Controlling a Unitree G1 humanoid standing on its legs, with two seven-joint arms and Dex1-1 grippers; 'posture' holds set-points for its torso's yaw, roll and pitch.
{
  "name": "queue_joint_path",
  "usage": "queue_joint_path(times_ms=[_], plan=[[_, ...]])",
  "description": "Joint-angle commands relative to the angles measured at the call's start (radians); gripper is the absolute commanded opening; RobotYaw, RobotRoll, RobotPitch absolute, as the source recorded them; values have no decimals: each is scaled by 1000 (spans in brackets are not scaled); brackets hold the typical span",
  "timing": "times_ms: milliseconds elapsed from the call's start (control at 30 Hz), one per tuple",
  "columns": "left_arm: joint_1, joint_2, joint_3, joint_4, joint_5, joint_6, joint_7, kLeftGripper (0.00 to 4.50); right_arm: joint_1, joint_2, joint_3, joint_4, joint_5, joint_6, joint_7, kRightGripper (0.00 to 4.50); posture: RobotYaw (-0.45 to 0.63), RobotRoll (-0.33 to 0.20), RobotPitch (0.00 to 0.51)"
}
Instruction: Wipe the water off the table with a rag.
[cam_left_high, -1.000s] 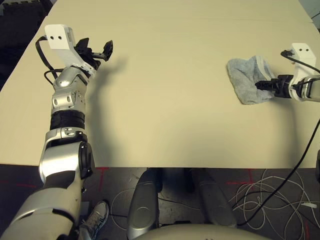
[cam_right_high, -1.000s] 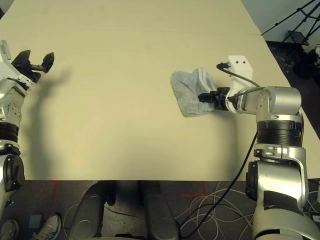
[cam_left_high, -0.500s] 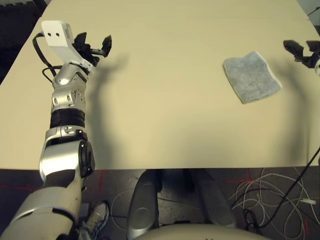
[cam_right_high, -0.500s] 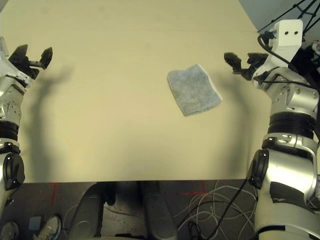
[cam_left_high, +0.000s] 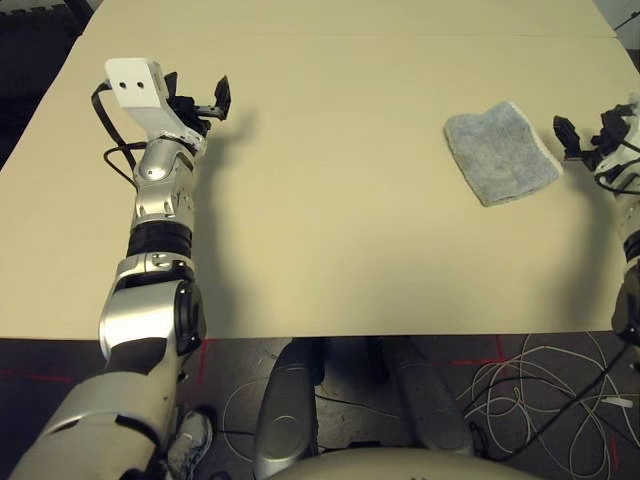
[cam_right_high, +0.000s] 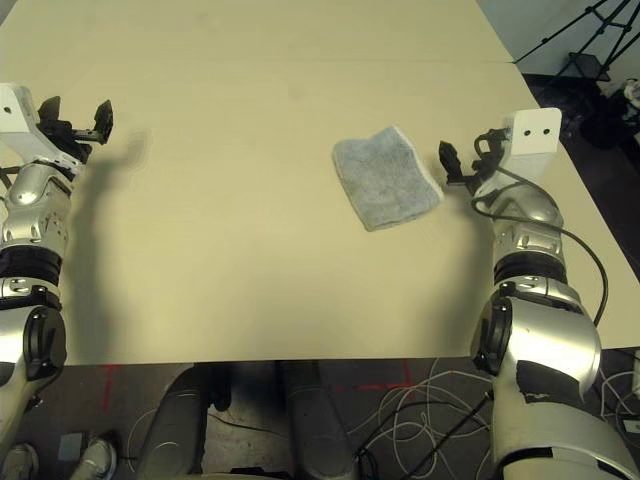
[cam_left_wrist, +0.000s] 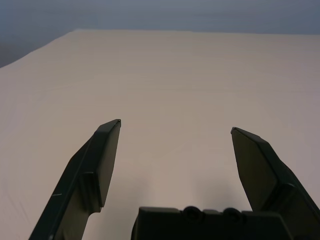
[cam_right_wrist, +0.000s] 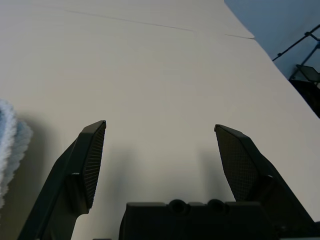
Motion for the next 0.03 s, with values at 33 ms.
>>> queue_joint_path(times_ms=[33], plan=[[11, -21, -15, 25, 11, -5, -16, 4500, 5, -4, -36, 28, 8, -4, 0, 4461, -34, 0, 275]])
